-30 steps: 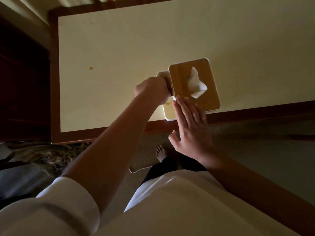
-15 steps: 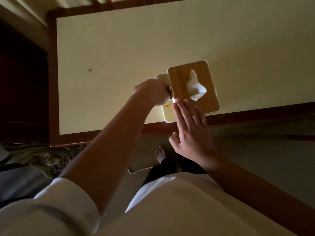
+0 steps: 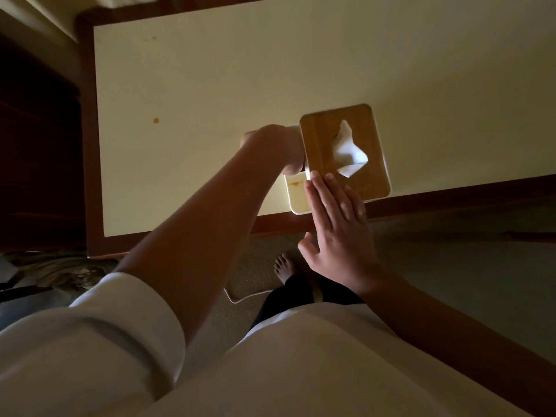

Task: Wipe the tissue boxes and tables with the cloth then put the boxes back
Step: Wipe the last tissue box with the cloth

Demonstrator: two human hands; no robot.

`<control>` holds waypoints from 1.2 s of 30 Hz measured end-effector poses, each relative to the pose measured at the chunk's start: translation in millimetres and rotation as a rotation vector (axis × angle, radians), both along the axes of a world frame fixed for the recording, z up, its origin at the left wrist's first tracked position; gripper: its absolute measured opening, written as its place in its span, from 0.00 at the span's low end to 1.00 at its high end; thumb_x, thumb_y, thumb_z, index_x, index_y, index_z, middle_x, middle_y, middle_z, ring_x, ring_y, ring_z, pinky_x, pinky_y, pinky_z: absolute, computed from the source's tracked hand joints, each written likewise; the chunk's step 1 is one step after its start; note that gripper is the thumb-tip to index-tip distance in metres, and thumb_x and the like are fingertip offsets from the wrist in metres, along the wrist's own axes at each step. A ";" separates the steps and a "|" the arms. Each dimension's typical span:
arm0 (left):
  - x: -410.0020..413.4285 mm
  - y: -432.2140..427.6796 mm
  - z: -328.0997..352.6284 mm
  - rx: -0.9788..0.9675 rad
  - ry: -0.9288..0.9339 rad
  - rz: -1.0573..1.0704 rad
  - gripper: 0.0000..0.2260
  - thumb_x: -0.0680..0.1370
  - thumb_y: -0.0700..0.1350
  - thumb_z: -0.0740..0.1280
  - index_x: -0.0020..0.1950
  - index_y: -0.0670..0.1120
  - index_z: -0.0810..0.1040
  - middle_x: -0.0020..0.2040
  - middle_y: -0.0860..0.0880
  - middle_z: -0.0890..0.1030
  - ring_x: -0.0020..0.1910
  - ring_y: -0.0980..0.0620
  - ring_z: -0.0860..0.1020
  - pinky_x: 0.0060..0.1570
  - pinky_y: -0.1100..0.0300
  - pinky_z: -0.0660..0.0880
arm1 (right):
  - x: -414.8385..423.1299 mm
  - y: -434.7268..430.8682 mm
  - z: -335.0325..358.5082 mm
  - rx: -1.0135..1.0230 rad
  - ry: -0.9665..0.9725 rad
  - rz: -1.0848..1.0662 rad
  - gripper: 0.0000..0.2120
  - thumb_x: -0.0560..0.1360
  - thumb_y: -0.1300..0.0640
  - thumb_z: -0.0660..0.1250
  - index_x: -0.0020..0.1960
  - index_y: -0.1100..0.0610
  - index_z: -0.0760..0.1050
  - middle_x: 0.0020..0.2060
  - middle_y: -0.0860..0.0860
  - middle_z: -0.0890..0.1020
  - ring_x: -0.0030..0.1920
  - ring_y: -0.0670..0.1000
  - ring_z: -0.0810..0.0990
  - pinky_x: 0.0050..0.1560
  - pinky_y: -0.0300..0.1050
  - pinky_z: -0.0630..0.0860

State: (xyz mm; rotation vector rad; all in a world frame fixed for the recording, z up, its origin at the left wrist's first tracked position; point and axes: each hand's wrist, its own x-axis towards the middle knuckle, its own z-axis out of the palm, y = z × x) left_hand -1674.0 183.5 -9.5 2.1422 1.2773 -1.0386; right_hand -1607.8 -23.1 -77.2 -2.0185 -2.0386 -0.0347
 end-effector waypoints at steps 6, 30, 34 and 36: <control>-5.7 -4.1 1.7 -0.064 0.003 -0.018 0.10 0.86 0.43 0.59 0.66 0.45 0.74 0.50 0.48 0.74 0.35 0.47 0.78 0.59 0.47 0.82 | -4.9 -1.4 0.0 -0.004 -0.022 -0.030 0.41 0.73 0.52 0.66 0.82 0.63 0.58 0.82 0.57 0.59 0.83 0.57 0.55 0.82 0.57 0.52; -82.9 -115.7 30.8 0.405 -1.226 0.867 0.10 0.88 0.48 0.58 0.54 0.47 0.77 0.41 0.59 0.81 0.40 0.62 0.77 0.41 0.57 0.75 | 12.3 -15.7 14.0 0.138 0.185 0.003 0.31 0.77 0.58 0.70 0.76 0.68 0.67 0.76 0.64 0.70 0.79 0.61 0.66 0.78 0.60 0.64; -74.1 -122.8 29.9 0.228 -1.255 0.925 0.11 0.87 0.48 0.61 0.55 0.47 0.81 0.46 0.47 0.87 0.45 0.49 0.86 0.47 0.41 0.84 | 17.3 -16.8 9.9 0.045 0.116 0.034 0.32 0.78 0.57 0.67 0.78 0.68 0.64 0.79 0.64 0.65 0.81 0.61 0.61 0.80 0.61 0.60; -67.7 -127.3 24.7 0.177 -1.215 0.960 0.09 0.86 0.47 0.64 0.51 0.51 0.84 0.45 0.49 0.87 0.46 0.50 0.87 0.50 0.40 0.84 | 20.4 -17.9 8.4 0.036 0.121 0.064 0.33 0.77 0.58 0.67 0.79 0.68 0.63 0.79 0.64 0.64 0.82 0.61 0.59 0.80 0.62 0.60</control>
